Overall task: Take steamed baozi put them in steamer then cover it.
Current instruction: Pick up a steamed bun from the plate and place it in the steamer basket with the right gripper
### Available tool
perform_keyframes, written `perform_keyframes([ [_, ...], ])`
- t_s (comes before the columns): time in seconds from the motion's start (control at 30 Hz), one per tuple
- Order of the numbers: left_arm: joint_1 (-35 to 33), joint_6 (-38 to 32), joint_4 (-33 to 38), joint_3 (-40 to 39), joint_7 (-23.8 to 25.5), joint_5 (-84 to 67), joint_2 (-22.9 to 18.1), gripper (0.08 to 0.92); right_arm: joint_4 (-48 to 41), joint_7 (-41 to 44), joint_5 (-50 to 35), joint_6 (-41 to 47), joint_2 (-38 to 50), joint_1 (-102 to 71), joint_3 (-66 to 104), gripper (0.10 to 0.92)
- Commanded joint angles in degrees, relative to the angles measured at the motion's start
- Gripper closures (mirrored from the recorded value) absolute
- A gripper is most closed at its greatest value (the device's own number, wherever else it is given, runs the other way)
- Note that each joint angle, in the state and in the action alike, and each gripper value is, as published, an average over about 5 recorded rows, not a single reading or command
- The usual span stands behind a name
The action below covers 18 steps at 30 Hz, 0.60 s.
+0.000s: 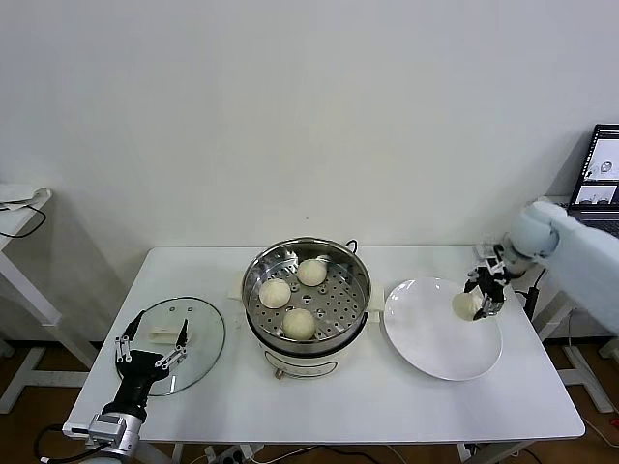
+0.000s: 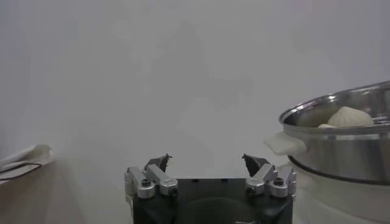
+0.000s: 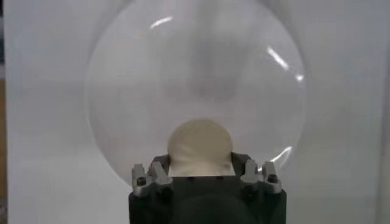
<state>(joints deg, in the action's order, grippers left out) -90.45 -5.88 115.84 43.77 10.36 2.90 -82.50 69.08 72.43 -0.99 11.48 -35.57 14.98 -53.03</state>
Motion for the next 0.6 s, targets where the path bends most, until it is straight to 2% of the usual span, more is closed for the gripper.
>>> perform_keyframes([
  [0.03,-0.07,-0.23,0.64,-0.06,-0.06,-0.01,-0.04,0.177,18.11,-2.29,-23.09,10.4,3.38,30.33,-26.58,0.351],
  [0.3,0.11,-0.49,1.33,0.06,-0.1,-0.08,-0.1,0.177,23.61,-6.06,-34.68,16.34,-3.35,39.94,-33.58,0.347],
  [0.6,0.52,-0.4,1.25,1.06,-0.1,-0.48,-0.23,0.177,18.62,-10.47,-39.8,19.99,-18.46,34.08,-30.54,0.355],
])
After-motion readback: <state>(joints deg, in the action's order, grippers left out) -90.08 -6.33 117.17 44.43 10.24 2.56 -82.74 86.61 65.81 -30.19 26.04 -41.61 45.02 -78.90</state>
